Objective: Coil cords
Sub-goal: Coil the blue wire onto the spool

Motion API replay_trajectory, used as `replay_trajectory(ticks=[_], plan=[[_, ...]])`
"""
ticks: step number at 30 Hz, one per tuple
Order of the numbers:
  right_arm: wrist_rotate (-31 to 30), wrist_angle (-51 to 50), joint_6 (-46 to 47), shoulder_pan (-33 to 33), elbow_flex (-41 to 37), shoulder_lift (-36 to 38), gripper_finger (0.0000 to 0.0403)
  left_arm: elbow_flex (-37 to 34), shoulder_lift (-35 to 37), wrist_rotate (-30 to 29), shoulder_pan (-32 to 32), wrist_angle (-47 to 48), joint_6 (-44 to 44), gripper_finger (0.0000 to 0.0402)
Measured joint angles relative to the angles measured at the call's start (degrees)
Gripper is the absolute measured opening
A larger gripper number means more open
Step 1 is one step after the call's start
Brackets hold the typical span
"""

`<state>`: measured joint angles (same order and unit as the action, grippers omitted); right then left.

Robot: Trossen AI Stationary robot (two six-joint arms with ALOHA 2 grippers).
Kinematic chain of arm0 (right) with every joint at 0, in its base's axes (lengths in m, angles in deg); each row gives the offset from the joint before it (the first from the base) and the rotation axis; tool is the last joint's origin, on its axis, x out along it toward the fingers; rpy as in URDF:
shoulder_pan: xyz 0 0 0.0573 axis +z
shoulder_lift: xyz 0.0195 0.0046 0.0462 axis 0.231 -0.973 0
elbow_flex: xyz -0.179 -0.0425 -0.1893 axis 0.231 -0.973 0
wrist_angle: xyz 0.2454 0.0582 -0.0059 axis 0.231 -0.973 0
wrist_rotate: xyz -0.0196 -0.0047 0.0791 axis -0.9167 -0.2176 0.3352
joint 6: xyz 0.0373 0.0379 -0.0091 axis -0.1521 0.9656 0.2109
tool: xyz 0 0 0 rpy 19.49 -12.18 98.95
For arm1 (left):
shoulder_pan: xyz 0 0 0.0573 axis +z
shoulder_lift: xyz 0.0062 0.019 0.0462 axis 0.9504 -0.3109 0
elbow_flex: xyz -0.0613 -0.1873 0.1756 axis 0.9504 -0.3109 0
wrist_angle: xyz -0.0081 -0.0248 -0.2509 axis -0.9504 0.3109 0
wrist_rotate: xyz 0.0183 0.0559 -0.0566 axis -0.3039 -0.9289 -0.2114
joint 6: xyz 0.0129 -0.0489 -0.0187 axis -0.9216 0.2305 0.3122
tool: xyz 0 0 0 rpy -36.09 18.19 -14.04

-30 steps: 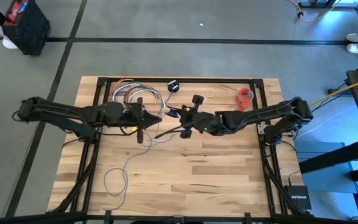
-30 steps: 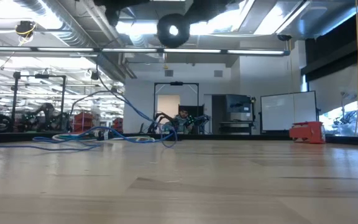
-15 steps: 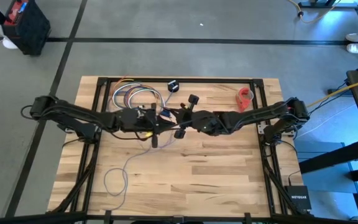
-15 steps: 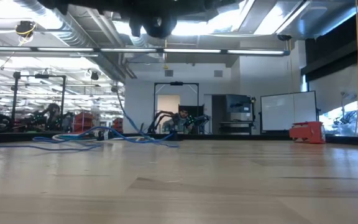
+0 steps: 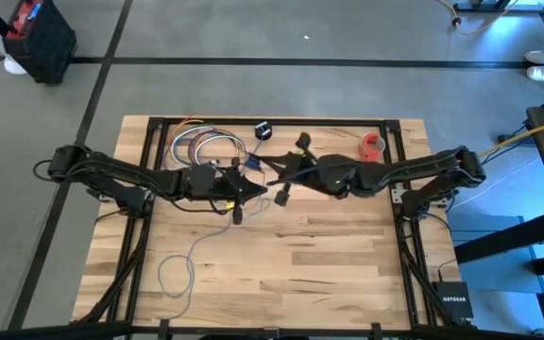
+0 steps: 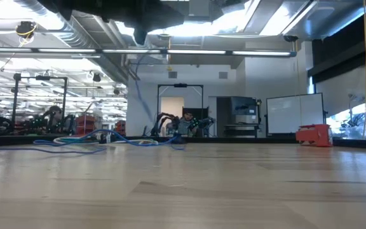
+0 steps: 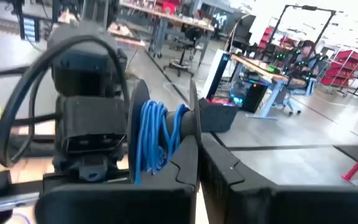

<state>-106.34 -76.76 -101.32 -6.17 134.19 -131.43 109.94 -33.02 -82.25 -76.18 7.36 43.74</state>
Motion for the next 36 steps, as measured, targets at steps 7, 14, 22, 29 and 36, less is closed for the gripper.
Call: replay_trajectory(ticks=[7, 14, 22, 29, 36], plan=[[1.9, 2.0, -0.1, 0.0, 0.0, 4.1, 0.001, 0.0, 0.0, 0.0, 0.0, 2.3, -0.8, 0.0012], [2.6, 0.7, -0.3, 0.0, 0.0, 6.5, 0.001, 0.0, 0.3, -0.1, 0.0, 5.3, -1.4, 0.0003], [3.5, -8.0, -0.3, 0.8, 0.0, 6.5, 0.001, 0.0, 3.7, -0.3, 1.5, 13.1, -0.7, 0.0001], [5.6, -17.6, -0.2, 2.0, 0.0, 6.4, 0.001, 0.0, 8.9, -0.2, 3.1, 18.0, -1.2, 0.0001], [3.8, -17.7, 0.9, 2.0, 0.0, 6.2, 0.001, -0.2, 10.3, -0.2, 5.5, 25.6, 0.7, 0.0001]])
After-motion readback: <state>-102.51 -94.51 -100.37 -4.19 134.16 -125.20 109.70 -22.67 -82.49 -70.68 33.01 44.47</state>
